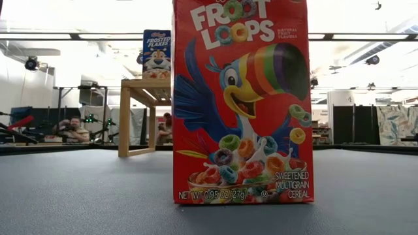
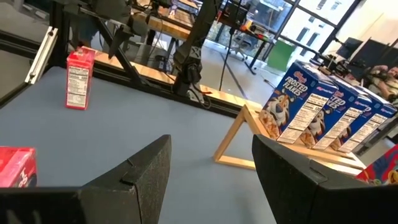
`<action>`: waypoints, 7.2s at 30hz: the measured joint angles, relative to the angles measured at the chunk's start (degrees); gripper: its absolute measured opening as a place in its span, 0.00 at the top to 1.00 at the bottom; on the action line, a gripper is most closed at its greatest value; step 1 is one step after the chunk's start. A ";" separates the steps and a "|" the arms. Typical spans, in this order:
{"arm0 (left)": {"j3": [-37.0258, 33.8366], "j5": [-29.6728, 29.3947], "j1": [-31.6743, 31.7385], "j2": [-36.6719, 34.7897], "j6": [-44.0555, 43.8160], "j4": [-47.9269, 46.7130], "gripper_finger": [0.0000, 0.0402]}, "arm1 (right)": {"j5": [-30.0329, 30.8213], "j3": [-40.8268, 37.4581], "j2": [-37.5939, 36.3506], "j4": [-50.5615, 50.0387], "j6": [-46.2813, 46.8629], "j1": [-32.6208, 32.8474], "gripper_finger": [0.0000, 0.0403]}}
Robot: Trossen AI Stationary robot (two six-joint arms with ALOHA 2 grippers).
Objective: Stack cereal on shelf
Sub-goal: Put the left red cereal box on the shelf aligned with the other red cereal box
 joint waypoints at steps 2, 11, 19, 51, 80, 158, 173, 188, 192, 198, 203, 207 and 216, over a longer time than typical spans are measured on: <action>1.11 -0.03 0.00 0.00 0.00 -1.20 0.23 | 0.00 0.00 0.00 -0.06 0.50 0.00 0.47; 1.95 -3.22 -0.31 0.76 3.84 0.31 0.24 | 0.00 0.00 0.00 -0.28 1.51 0.00 0.47; 0.09 -8.03 -2.25 0.81 3.78 0.58 0.25 | 0.00 -0.04 0.00 -0.44 1.62 0.00 0.47; -7.57 -25.62 -15.12 1.33 -5.32 7.09 0.27 | -0.15 -2.27 0.02 -0.81 9.30 0.00 0.47; -10.36 -18.15 -10.17 1.25 -3.41 10.01 0.28 | -0.13 -3.91 0.02 -0.31 11.56 0.00 0.47; 10.84 -18.56 38.21 -12.88 79.69 21.26 0.57 | -22.39 0.13 1.76 19.34 2.69 -12.79 0.29; 11.33 -17.39 40.65 -11.76 79.28 22.19 0.57 | -21.09 19.83 20.85 12.81 -5.02 -13.50 0.09; 9.52 -16.78 40.65 -11.77 77.23 22.17 0.57 | -24.03 29.53 25.69 4.55 -4.99 -15.41 0.20; 9.50 -16.61 40.65 -11.78 77.18 22.19 0.57 | -25.98 29.53 25.33 4.44 -3.33 -15.69 0.32; 9.50 -14.92 40.65 -11.80 77.15 23.76 0.57 | -26.37 29.53 25.33 2.22 -0.47 -17.03 0.47; 9.52 -14.75 40.70 -11.82 77.26 23.96 0.57 | -28.13 29.53 25.31 2.01 0.50 -17.85 0.56; 9.52 -14.30 40.65 -11.82 77.36 24.18 0.57 | -29.42 29.53 25.19 1.97 0.52 -17.94 0.61; 9.56 -14.31 40.67 -12.27 77.85 25.27 0.57 | -29.64 29.51 23.59 0.50 0.85 -18.05 0.64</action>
